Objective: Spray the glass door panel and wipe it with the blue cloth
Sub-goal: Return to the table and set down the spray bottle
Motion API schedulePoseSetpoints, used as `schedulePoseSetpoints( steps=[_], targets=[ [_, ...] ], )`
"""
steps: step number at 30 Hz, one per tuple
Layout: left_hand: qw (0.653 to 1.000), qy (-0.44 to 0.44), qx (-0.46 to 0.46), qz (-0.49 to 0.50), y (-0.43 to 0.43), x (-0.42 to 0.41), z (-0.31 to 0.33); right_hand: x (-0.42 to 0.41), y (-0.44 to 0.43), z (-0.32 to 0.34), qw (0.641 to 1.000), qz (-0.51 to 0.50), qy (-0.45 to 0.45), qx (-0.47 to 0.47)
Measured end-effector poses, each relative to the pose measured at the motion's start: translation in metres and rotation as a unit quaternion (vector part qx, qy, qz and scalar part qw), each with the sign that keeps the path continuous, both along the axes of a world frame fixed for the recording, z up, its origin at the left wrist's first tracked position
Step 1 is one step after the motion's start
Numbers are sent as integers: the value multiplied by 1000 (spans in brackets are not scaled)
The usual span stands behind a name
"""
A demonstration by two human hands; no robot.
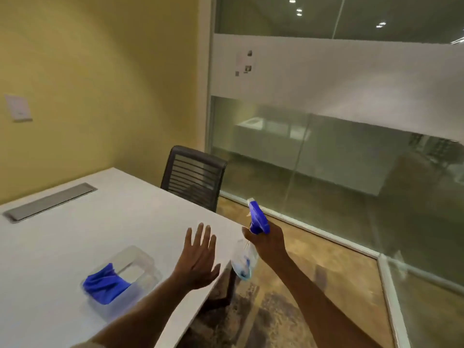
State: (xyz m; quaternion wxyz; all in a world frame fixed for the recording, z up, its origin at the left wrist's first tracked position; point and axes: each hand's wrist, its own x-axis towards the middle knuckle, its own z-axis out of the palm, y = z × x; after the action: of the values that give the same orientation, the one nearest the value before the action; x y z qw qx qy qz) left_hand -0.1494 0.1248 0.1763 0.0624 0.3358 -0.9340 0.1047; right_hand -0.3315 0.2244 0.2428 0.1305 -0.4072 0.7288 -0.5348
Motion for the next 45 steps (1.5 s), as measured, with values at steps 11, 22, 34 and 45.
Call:
schedulePoseSetpoints(
  steps=[11,22,34,45],
  targets=[
    [967,-22,83,239,-46,84,-42,61,-154,-44,968,250,28,12],
    [926,-5,133,353,-104,158,-115,111,-282,-118,947,315,-48,50],
    [908,-44,178,376,-159,202,-170,144,-359,-183,934,331,-93,94],
    [901,-19,201,384,-157,211,-181,150,-371,-196,925,336,-113,136]
  ],
)
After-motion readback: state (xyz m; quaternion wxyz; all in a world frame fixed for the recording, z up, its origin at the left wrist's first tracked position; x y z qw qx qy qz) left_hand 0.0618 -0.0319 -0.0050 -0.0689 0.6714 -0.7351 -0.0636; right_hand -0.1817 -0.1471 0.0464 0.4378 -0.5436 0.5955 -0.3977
